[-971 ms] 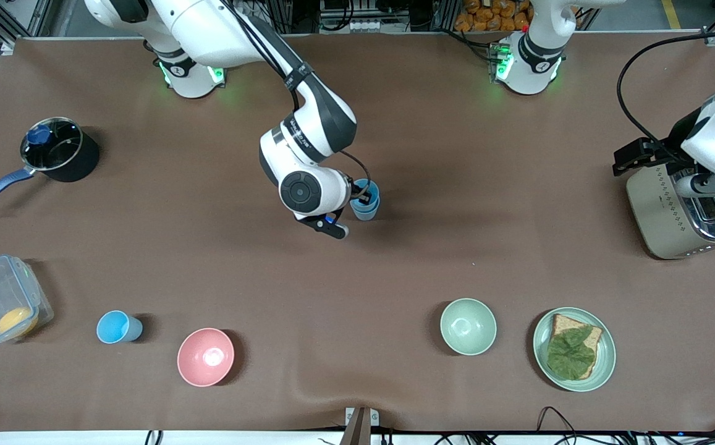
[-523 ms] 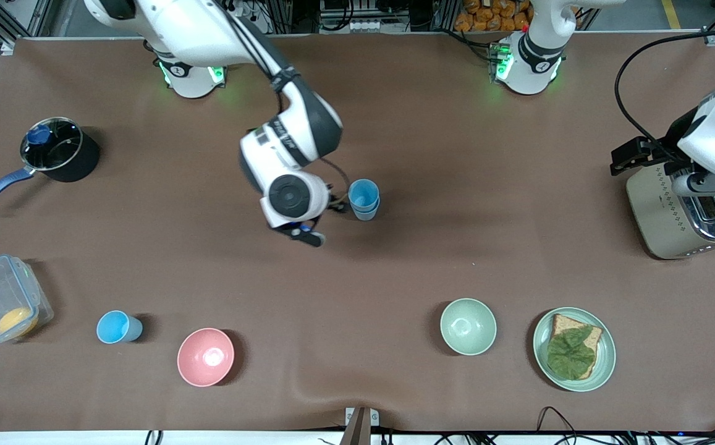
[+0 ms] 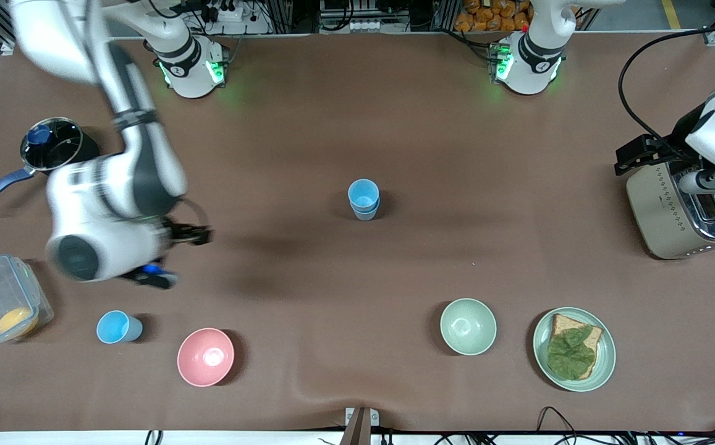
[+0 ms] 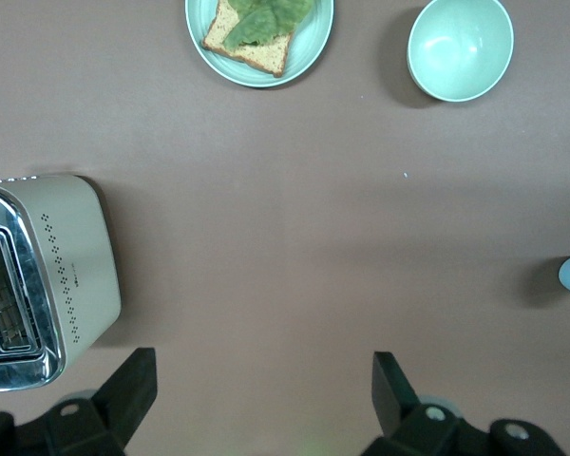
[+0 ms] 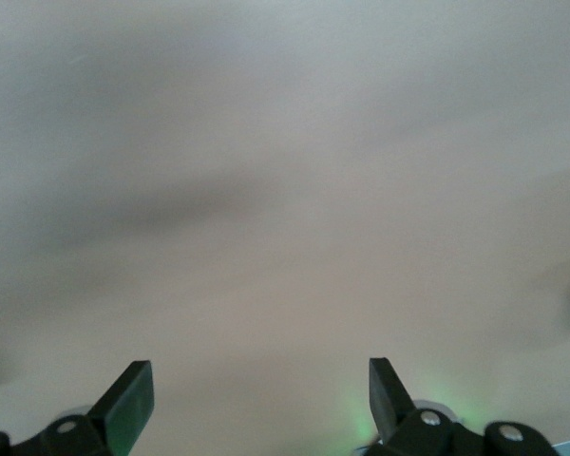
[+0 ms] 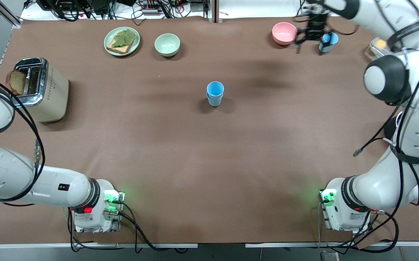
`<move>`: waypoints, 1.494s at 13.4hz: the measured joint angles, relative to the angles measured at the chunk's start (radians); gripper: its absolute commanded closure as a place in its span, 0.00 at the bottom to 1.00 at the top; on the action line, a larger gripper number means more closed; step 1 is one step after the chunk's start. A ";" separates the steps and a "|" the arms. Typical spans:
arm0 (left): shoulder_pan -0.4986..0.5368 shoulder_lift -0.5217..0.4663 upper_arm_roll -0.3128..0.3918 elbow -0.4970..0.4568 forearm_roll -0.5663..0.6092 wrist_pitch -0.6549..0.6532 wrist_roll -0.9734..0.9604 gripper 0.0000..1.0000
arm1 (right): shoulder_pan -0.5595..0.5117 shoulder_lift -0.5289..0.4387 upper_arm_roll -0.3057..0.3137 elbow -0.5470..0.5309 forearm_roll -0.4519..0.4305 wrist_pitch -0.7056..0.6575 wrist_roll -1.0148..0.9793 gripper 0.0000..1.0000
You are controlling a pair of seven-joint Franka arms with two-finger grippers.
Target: Stack blue cups with both arms
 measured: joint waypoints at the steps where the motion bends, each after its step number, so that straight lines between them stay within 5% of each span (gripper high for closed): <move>1: 0.001 0.000 0.001 0.008 0.000 -0.004 0.000 0.00 | -0.042 -0.005 0.000 0.000 -0.015 -0.001 -0.059 0.00; 6: 0.005 0.000 0.004 0.034 0.011 -0.018 0.000 0.00 | -0.153 -0.076 0.010 0.024 -0.105 0.000 -0.303 0.00; 10: 0.005 0.000 0.004 0.035 0.011 -0.020 0.000 0.00 | -0.316 -0.226 0.076 0.013 -0.111 -0.024 -0.542 0.00; 15: 0.005 -0.015 0.004 0.037 0.011 -0.028 0.000 0.00 | -0.245 -0.462 0.029 -0.053 -0.111 -0.111 -0.562 0.00; 20: 0.006 -0.038 0.004 0.037 0.011 -0.048 0.002 0.00 | -0.152 -0.494 -0.043 -0.084 -0.105 -0.091 -0.562 0.00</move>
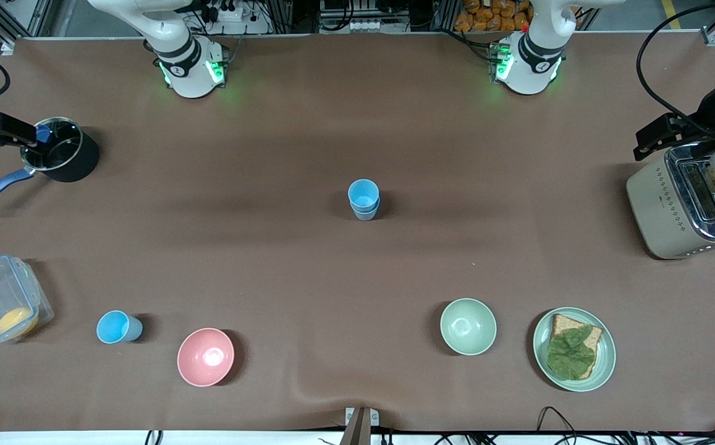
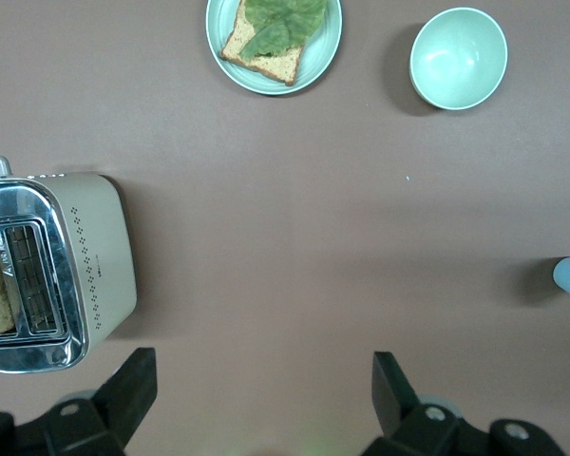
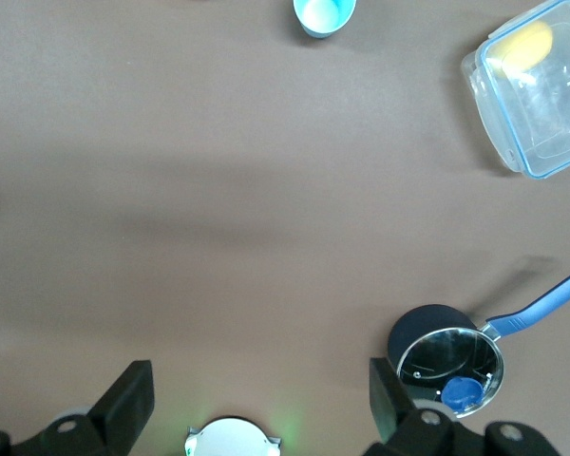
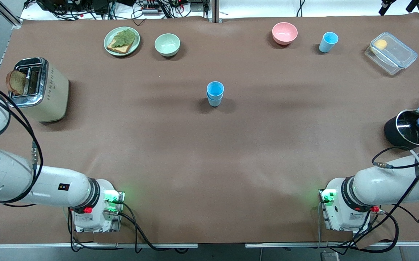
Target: Stack blue cups with both arms
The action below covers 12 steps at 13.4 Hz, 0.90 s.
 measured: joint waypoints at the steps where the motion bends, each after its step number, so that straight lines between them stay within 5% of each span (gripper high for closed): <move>1: 0.000 0.000 0.000 -0.001 0.000 0.002 0.001 0.00 | 0.000 0.000 -0.005 -0.002 0.000 0.017 0.000 0.00; 7: 0.000 -0.001 -0.004 -0.012 0.025 0.026 0.011 0.00 | -0.018 -0.020 -0.050 -0.034 -0.002 0.053 -0.006 0.00; 12: 0.000 0.000 -0.004 -0.012 0.026 0.033 0.014 0.00 | -0.052 -0.038 -0.010 -0.057 -0.002 0.063 -0.006 0.00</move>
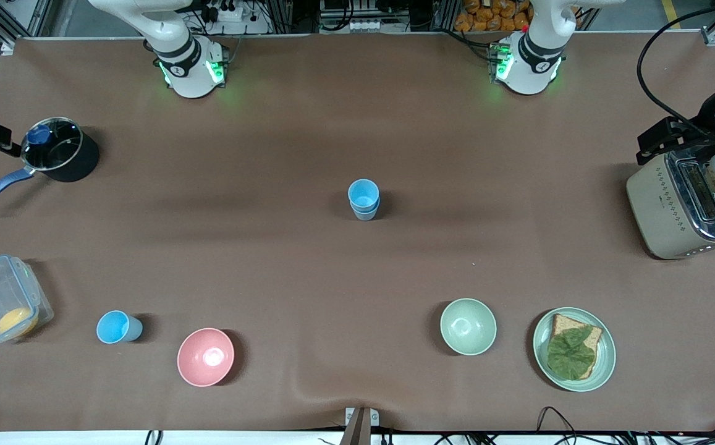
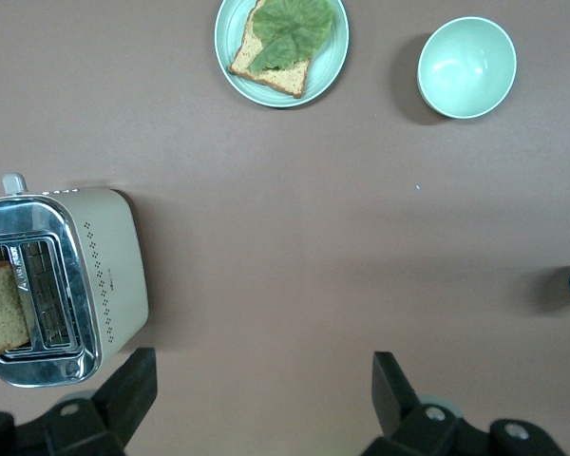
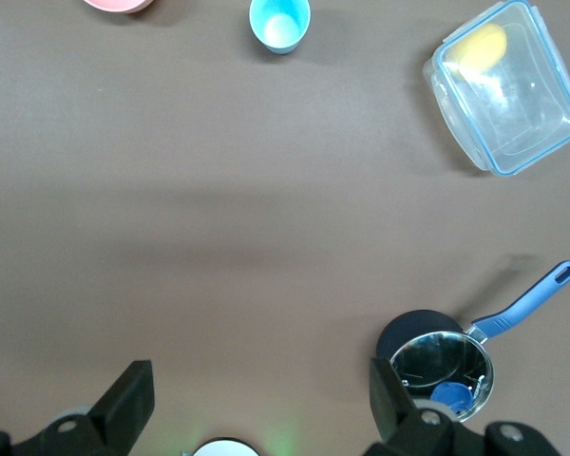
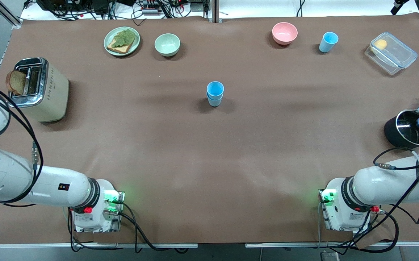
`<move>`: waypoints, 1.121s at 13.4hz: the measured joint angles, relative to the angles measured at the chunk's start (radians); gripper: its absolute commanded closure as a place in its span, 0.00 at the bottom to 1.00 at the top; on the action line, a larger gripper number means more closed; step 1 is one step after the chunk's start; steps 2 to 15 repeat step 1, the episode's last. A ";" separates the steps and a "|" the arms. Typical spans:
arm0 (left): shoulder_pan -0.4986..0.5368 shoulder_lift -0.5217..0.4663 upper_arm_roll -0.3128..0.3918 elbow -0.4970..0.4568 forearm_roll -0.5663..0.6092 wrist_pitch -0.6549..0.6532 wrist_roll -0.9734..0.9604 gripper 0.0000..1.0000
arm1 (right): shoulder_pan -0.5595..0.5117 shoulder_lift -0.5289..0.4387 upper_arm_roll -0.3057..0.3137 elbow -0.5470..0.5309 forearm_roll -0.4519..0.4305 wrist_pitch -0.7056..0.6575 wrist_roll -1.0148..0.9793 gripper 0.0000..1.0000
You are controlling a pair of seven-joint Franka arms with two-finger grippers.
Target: Stack blue cups with both arms
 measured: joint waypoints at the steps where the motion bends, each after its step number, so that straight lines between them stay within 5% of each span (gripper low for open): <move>1: 0.000 0.000 0.000 0.000 0.000 0.000 0.000 0.00 | -0.017 0.000 0.021 -0.002 0.000 0.002 0.000 0.00; 15: 0.000 0.000 0.000 0.000 0.000 0.000 0.000 0.00 | -0.017 0.000 0.021 -0.002 0.000 0.002 0.000 0.00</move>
